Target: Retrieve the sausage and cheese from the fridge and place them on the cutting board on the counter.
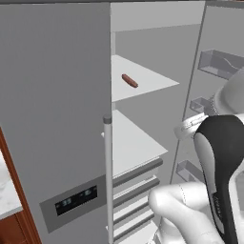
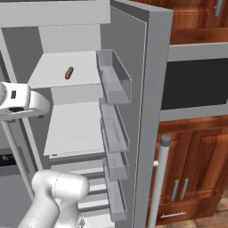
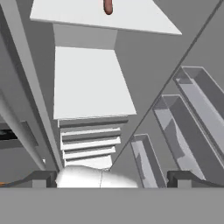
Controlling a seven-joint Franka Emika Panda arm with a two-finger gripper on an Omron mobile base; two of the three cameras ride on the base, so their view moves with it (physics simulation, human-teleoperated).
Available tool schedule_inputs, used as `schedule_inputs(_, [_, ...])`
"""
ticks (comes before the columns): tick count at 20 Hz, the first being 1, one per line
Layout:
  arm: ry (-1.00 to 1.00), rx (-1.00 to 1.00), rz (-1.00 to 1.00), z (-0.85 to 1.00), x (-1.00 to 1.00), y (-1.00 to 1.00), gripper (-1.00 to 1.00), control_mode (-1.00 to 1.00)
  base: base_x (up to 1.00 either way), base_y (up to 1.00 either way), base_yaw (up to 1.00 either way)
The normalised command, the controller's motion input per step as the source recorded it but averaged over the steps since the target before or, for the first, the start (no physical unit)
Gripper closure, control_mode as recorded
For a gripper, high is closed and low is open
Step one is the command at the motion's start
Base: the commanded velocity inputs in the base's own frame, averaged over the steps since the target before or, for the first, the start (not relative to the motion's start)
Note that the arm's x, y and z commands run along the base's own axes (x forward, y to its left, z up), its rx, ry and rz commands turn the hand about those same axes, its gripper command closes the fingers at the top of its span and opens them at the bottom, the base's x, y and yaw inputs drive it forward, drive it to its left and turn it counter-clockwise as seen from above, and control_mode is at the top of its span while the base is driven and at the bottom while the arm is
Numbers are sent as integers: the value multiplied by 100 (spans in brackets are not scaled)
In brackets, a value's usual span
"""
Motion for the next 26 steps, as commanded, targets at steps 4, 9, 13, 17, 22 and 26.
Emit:
schedule_inputs(4, [-15, 0, 6, 0, 59, 8, -100, -100, 0, 0, 0])
schedule_inputs(9, [-5, 2, 10, 1, 65, 8, -100, -100, 0, 0, 0])
schedule_inputs(13, [0, 7, 7, 7, 64, 4, -100, -100, 0, 0, 0])
schedule_inputs(17, [0, 4, 0, 10, 57, 0, -100, -100, 0, 0, 0])
schedule_inputs(22, [-2, 1, 0, 0, 52, 7, -100, -100, 0, 0, 0])
schedule_inputs(26, [-3, 10, 0, 0, 48, 12, -100, -100, 0, 0, 0])
